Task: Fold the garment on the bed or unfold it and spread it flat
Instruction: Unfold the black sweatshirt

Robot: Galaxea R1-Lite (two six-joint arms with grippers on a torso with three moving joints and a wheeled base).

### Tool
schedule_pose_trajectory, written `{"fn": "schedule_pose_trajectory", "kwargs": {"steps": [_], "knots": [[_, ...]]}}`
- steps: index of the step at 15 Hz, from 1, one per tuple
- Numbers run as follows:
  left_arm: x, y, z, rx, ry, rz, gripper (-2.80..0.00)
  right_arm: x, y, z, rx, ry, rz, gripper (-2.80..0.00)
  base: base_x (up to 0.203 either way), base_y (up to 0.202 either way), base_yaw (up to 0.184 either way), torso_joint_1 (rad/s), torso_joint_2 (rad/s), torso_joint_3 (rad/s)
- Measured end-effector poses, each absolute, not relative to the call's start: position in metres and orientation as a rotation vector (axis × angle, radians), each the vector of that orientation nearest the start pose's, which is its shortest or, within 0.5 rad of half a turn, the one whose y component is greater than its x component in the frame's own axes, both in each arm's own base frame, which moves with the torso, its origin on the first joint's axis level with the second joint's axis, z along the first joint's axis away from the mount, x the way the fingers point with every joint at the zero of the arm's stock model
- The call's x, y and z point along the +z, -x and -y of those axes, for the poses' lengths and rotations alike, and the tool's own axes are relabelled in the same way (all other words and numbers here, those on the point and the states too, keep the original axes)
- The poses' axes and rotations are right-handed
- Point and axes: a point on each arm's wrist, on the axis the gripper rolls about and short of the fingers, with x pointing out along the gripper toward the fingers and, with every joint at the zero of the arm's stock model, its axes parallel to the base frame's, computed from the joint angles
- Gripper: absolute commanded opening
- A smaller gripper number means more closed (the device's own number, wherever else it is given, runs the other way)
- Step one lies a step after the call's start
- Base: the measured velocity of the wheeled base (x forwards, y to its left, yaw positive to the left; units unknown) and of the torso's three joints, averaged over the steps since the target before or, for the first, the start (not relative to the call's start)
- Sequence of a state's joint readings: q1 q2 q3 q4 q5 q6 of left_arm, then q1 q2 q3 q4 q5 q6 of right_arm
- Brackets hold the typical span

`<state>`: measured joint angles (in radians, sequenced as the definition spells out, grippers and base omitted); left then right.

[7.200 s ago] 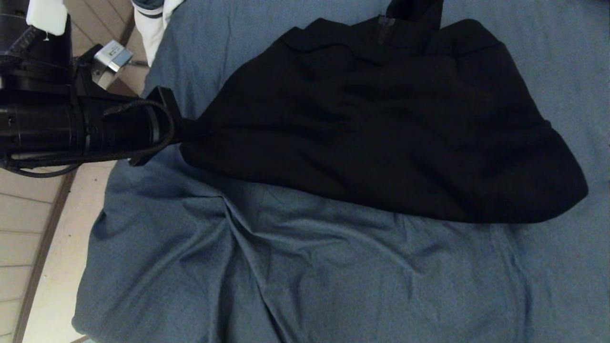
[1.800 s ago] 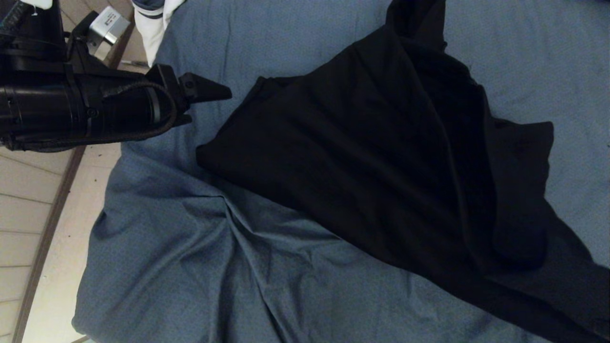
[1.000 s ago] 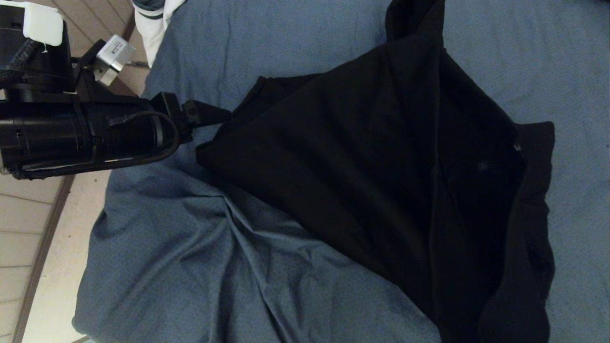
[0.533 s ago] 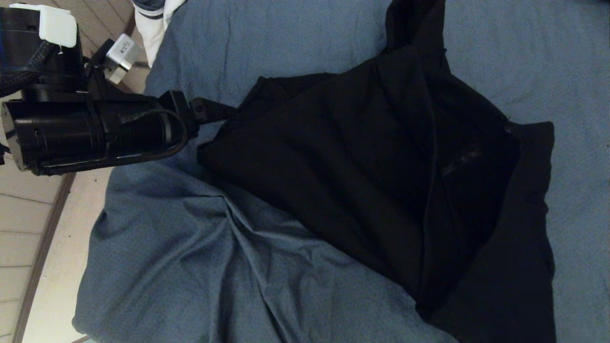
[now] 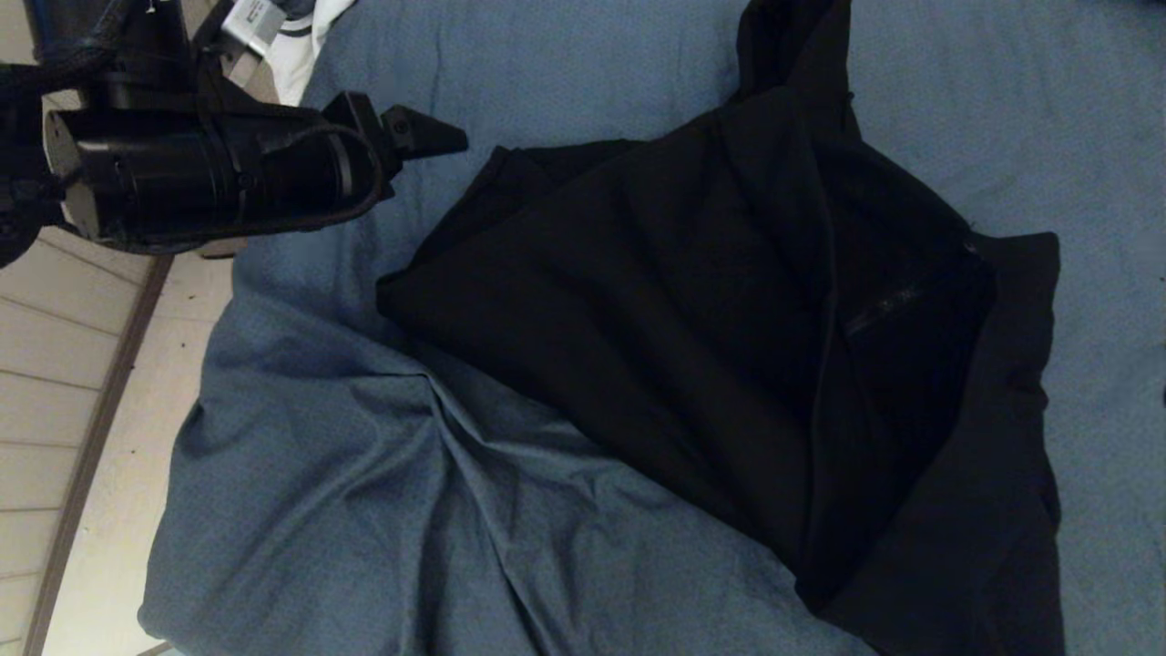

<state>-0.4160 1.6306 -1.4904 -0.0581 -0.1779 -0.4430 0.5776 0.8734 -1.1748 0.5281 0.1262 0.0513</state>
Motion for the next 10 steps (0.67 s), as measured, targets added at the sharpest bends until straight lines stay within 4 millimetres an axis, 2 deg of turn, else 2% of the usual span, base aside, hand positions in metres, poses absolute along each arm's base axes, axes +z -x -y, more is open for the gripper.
{"fn": "schedule_pose_trajectory", "kwargs": {"steps": [3,8,9,10], "knots": [[0.362,-0.285,0.14,-0.61,0.427,-0.151,0.0,0.345,-0.069,-0.041,0.615,-0.019,-0.194,-2.8,0.0,0.0,0.0,0.0,0.0,0.0],[0.387,-0.289,0.169,-0.708,0.437,-0.058,0.0,0.351,-0.088,-0.044,0.538,-0.027,-0.19,-2.8,0.0,0.0,0.0,0.0,0.0,0.0],[0.388,-0.288,0.177,-0.74,0.438,-0.062,-2.8,0.351,-0.092,-0.044,0.522,-0.028,-0.193,-2.8,0.0,0.0,0.0,0.0,0.0,0.0],[0.388,-0.285,0.187,-0.774,0.44,-0.07,-2.8,0.352,-0.096,-0.043,0.502,-0.029,-0.198,-2.8,0.0,0.0,0.0,0.0,0.0,0.0]]}}
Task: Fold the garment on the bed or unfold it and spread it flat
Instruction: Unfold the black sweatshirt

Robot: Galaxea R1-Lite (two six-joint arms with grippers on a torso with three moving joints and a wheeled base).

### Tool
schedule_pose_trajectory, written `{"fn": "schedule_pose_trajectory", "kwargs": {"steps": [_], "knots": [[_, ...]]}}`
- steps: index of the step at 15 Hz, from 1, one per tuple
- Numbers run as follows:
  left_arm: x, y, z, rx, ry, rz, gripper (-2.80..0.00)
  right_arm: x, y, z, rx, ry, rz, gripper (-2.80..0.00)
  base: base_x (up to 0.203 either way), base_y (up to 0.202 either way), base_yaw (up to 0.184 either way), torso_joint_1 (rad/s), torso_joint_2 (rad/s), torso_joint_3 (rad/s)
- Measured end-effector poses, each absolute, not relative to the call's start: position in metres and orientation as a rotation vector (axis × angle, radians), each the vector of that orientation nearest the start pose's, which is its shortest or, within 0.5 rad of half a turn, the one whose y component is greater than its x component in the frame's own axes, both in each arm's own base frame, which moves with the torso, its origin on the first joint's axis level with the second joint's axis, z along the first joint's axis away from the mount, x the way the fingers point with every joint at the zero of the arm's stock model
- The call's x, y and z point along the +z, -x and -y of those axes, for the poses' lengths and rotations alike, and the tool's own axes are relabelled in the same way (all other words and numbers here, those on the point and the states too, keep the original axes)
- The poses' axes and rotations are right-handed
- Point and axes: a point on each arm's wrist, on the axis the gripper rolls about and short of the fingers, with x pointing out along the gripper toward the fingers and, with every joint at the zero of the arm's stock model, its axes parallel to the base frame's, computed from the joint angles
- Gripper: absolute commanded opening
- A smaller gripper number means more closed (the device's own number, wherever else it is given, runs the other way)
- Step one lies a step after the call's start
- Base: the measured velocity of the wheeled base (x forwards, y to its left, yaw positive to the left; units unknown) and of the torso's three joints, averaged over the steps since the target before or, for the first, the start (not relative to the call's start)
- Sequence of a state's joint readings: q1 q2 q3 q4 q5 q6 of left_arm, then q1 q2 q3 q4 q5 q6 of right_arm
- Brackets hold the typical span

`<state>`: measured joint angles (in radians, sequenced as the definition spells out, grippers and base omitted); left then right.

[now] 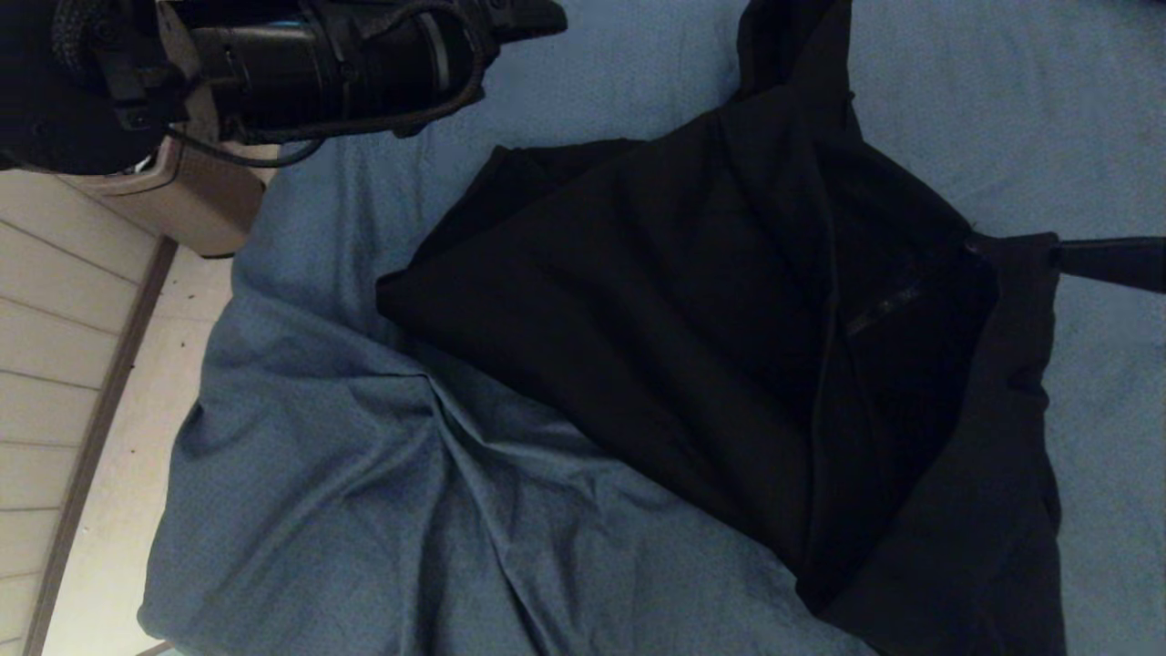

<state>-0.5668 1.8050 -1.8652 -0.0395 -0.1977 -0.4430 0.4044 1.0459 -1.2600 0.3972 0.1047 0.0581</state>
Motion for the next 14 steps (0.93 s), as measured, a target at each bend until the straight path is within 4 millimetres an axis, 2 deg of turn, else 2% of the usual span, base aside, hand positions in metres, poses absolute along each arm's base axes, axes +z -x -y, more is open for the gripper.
{"fn": "schedule_pose_trajectory", "kwargs": {"steps": [4,7,11,12,13,14], "knots": [[0.388,-0.27,0.217,-0.903,0.438,-0.087,-2.8,0.36,-0.115,-0.042,0.431,-0.033,-0.203,-2.8,0.0,0.0,0.0,0.0,0.0,0.0],[0.383,-0.271,0.231,-0.97,0.433,-0.108,-2.8,0.364,-0.128,-0.041,0.391,-0.034,-0.21,-2.8,0.0,0.0,0.0,0.0,0.0,0.0],[0.367,-0.275,0.254,-1.004,0.419,-0.155,-2.8,0.364,-0.136,-0.035,0.336,-0.034,-0.217,-2.8,0.0,0.0,0.0,0.0,0.0,0.0],[0.364,-0.277,0.259,-1.013,0.418,-0.154,-0.4,0.365,-0.137,-0.034,0.325,-0.035,-0.213,-2.8,0.0,0.0,0.0,0.0,0.0,0.0],[0.361,-0.278,0.265,-1.021,0.418,-0.152,0.0,0.366,-0.137,-0.033,0.317,-0.036,-0.213,-2.8,0.0,0.0,0.0,0.0,0.0,0.0],[0.357,-0.28,0.272,-1.027,0.419,-0.146,0.0,0.367,-0.136,-0.032,0.313,-0.036,-0.213,-2.8,0.0,0.0,0.0,0.0,0.0,0.0]]}}
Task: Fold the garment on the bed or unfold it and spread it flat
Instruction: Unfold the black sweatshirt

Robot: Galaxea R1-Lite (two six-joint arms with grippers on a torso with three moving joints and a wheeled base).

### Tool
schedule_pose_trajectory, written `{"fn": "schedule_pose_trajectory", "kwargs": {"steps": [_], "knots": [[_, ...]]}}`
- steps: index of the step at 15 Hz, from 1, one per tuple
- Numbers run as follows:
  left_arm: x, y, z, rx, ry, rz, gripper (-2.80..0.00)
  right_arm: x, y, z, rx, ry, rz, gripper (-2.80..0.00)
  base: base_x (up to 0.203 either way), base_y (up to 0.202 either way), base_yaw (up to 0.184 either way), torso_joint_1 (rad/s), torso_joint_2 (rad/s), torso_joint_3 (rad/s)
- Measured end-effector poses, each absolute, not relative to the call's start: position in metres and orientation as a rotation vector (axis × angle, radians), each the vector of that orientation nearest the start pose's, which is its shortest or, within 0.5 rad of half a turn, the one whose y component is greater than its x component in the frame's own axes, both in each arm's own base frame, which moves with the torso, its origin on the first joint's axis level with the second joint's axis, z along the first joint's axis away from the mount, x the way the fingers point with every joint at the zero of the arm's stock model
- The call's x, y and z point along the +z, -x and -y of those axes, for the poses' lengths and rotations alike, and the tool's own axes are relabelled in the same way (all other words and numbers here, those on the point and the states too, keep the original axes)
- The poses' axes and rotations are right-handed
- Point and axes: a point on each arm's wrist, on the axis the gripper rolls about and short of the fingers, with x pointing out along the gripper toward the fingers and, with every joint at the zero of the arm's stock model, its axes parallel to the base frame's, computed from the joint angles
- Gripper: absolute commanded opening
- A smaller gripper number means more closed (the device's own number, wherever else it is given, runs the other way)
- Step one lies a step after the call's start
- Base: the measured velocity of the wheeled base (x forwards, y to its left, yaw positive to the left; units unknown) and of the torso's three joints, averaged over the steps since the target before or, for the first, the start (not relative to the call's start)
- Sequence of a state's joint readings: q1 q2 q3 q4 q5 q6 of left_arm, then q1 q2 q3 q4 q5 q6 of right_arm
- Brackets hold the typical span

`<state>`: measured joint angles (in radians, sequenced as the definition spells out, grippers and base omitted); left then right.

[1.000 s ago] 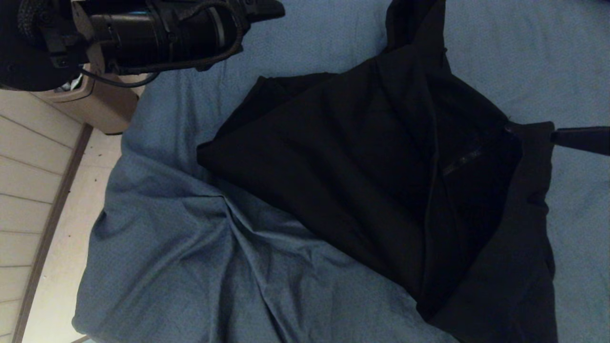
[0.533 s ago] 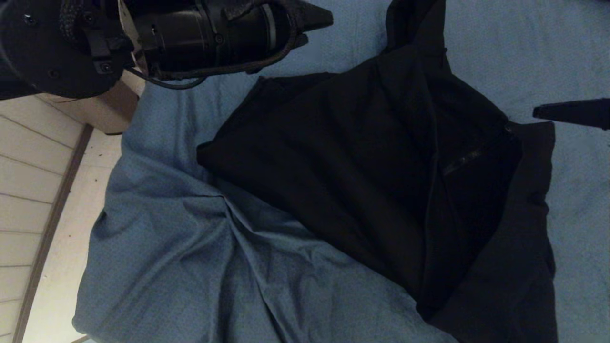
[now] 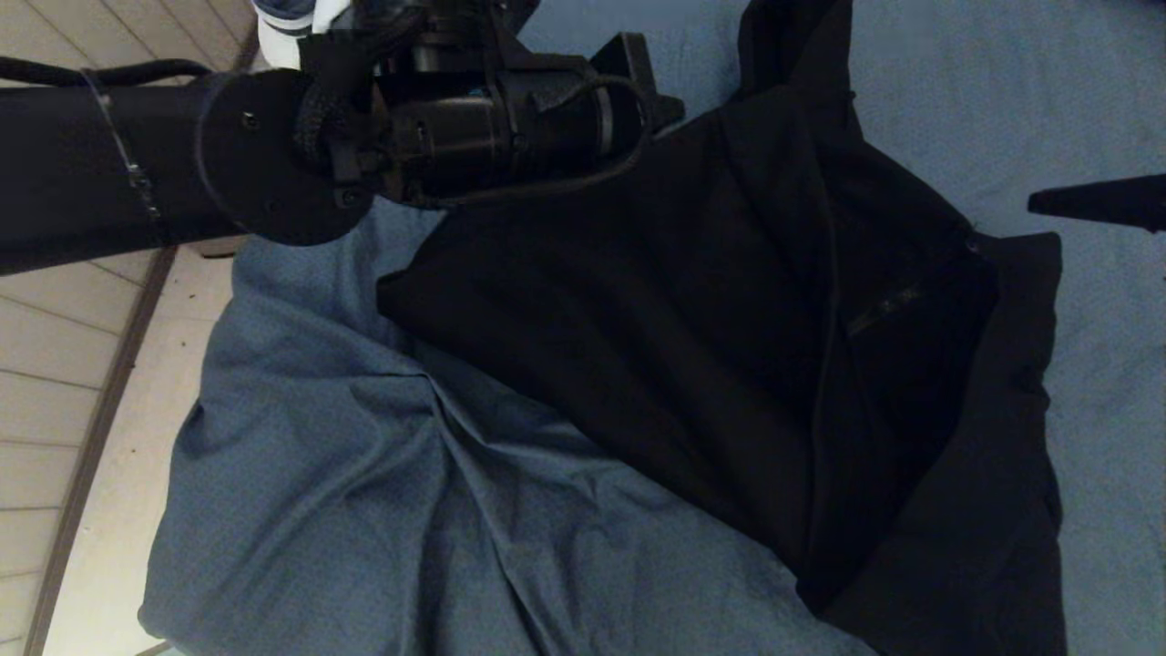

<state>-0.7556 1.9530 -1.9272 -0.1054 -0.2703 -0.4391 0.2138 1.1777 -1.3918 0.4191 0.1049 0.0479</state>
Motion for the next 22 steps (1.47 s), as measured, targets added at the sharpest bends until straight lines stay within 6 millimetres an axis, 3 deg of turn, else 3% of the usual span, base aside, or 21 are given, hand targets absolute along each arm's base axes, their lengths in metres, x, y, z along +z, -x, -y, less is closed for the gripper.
{"fn": "schedule_pose_trajectory", "kwargs": {"steps": [8,12,15,22], "knots": [[0.344,-0.291,0.289,-1.042,0.341,-0.051,0.0,0.368,-0.139,-0.033,0.318,-0.037,-0.217,-2.8,0.0,0.0,0.0,0.0,0.0,0.0],[0.331,-0.303,0.298,-0.994,0.297,-0.004,0.0,0.365,-0.138,-0.032,0.323,-0.037,-0.223,-2.8,0.0,0.0,0.0,0.0,0.0,0.0],[0.332,-0.309,0.298,-0.925,0.264,0.096,0.0,0.362,-0.138,-0.033,0.347,-0.039,-0.231,-2.8,0.0,0.0,0.0,0.0,0.0,0.0],[0.322,-0.313,0.305,-0.914,0.216,0.097,0.0,0.357,-0.136,-0.033,0.367,-0.042,-0.248,-2.8,0.0,0.0,0.0,0.0,0.0,0.0]]}}
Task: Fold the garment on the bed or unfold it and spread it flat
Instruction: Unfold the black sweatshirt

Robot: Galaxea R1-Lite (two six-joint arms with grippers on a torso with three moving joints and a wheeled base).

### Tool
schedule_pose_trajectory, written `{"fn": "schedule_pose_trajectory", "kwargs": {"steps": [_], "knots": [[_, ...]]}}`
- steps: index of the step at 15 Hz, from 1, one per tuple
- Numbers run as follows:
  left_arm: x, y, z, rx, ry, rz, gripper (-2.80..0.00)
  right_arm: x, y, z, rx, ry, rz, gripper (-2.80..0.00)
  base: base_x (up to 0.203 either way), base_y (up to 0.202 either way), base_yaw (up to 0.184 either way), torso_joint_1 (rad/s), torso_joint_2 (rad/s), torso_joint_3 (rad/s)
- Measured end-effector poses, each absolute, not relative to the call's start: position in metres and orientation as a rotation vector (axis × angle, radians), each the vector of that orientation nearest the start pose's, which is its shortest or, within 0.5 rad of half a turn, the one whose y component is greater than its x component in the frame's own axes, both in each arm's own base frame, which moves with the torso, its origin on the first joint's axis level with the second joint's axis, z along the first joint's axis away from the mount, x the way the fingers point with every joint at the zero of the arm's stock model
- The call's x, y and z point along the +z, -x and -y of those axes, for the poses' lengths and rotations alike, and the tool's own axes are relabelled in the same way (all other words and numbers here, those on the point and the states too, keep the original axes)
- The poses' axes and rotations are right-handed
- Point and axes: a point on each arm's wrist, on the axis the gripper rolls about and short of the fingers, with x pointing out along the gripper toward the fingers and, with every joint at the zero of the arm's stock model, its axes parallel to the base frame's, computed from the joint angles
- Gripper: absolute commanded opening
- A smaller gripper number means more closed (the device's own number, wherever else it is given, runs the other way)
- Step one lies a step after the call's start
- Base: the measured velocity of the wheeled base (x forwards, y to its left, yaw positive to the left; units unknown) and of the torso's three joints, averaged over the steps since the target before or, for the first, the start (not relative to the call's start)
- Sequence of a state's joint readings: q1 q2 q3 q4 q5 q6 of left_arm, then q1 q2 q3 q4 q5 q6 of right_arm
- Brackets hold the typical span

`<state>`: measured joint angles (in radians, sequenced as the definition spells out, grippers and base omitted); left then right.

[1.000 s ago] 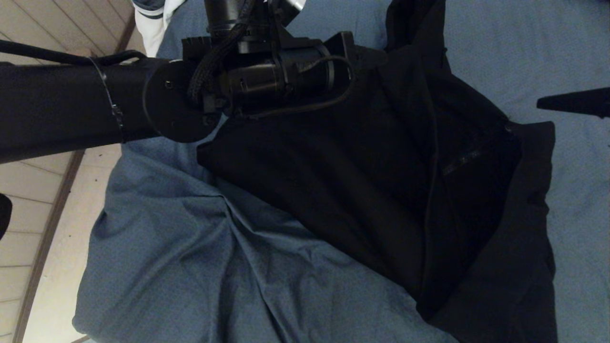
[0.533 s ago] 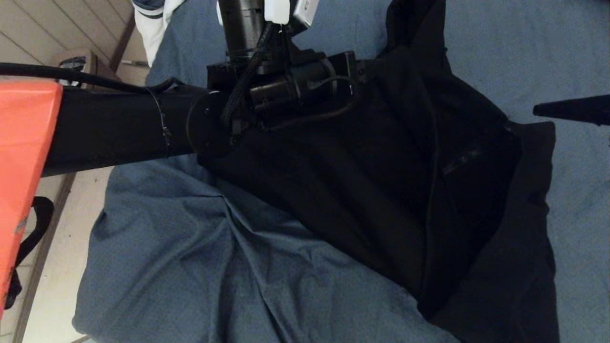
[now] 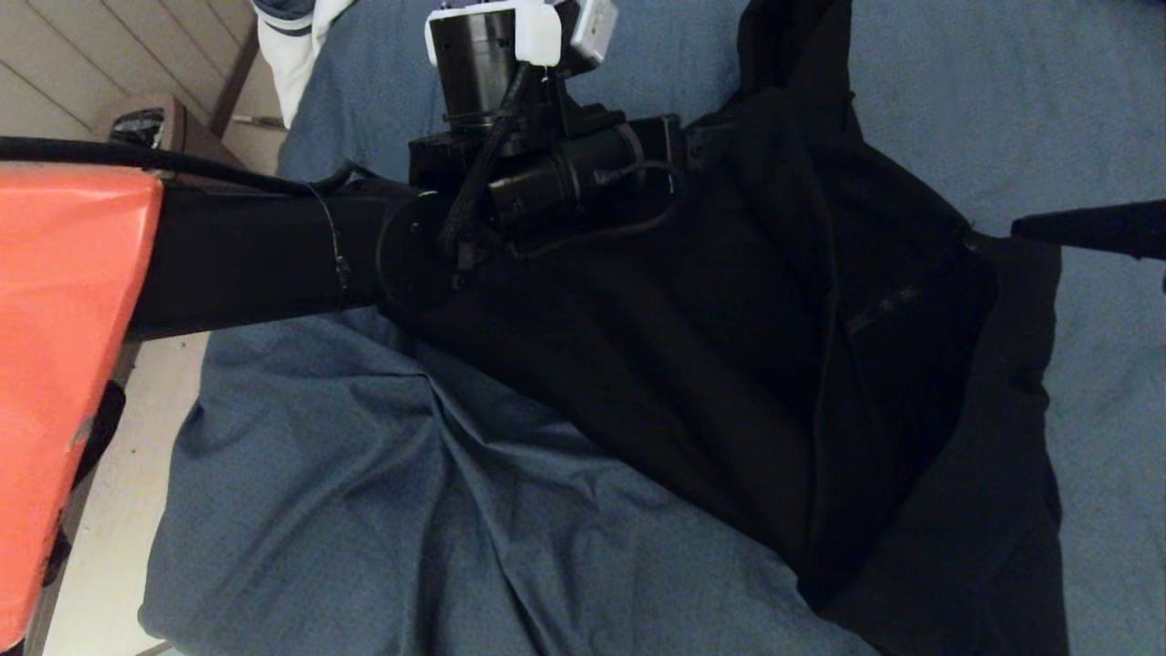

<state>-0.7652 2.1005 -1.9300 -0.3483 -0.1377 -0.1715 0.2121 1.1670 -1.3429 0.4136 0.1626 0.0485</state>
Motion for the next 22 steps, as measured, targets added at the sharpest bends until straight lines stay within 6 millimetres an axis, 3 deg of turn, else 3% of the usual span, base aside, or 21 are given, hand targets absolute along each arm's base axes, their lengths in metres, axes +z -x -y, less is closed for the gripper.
{"fn": "schedule_pose_trajectory", "kwargs": {"steps": [5,6,7,16,22], "knots": [[0.312,-0.309,0.319,-0.926,0.155,0.12,0.0,0.352,-0.136,-0.033,0.378,-0.039,-0.264,-2.8,0.0,0.0,0.0,0.0,0.0,0.0],[0.314,-0.309,0.321,-0.914,0.155,0.151,-2.06,0.351,-0.136,-0.033,0.385,-0.039,-0.265,-2.8,0.0,0.0,0.0,0.0,0.0,0.0],[0.314,-0.307,0.323,-0.898,0.155,0.181,-2.8,0.351,-0.136,-0.033,0.387,-0.04,-0.266,-2.8,0.0,0.0,0.0,0.0,0.0,0.0],[0.313,-0.298,0.334,-0.879,0.148,0.19,-2.8,0.351,-0.136,-0.033,0.386,-0.04,-0.268,-2.8,0.0,0.0,0.0,0.0,0.0,0.0],[0.338,-0.283,0.315,-0.873,0.15,0.191,-2.8,0.353,-0.138,-0.034,0.391,-0.041,-0.224,-2.8,0.0,0.0,0.0,0.0,0.0,0.0]]}}
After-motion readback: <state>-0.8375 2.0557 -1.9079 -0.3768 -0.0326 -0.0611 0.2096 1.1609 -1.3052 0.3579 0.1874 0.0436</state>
